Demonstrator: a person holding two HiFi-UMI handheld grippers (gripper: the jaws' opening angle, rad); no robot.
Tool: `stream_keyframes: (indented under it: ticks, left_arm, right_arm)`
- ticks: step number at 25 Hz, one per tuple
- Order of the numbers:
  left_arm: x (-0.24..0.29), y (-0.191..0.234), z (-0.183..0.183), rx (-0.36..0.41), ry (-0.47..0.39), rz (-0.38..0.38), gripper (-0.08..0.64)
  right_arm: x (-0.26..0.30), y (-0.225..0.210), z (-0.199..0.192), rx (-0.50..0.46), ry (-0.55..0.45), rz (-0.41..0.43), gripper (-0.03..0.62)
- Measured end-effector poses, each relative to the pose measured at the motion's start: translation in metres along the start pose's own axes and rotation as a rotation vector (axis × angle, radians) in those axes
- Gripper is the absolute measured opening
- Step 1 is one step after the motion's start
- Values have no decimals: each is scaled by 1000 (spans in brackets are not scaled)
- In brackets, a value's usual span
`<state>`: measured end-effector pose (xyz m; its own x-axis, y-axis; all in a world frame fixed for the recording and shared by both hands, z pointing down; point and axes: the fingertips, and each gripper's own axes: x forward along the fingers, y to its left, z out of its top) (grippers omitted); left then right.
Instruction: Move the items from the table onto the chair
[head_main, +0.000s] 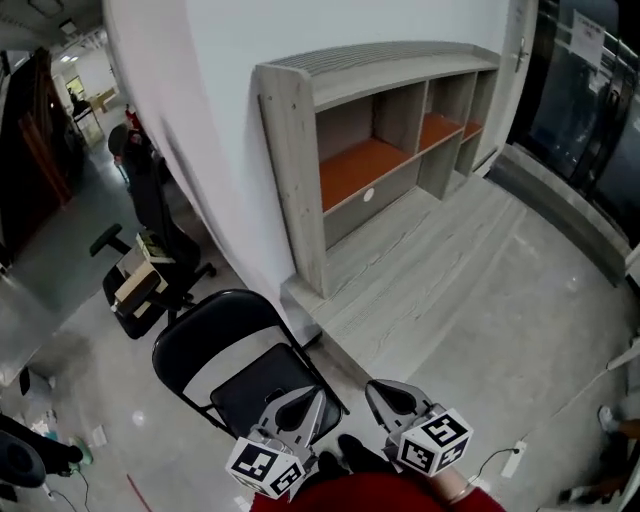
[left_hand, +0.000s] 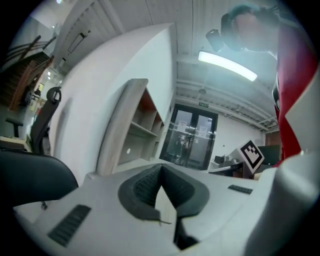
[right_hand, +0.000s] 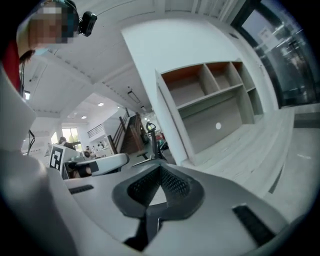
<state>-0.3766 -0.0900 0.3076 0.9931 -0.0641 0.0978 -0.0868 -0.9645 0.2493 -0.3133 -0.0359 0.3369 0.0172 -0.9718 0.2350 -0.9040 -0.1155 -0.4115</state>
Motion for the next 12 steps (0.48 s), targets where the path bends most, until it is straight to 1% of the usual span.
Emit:
stream_keyframes:
  ticks: [3,6,9,12]
  left_arm:
    - [7,-17,3,-3,13,-85,9]
    - [7,-34,-3,0,42,-156,9]
    - [7,-46,-10,-4,65,-206,9]
    - [5,-58,-15,-3,70,-236,9]
  right_arm:
    - [-24,-5,3,26,-58,-100,14]
    - [-49,-10,1,33,-98,-202,13]
    - [-71,-17,-4,46,-116,-288,12]
    - [-89,-18,-11,42,-117,-346,12]
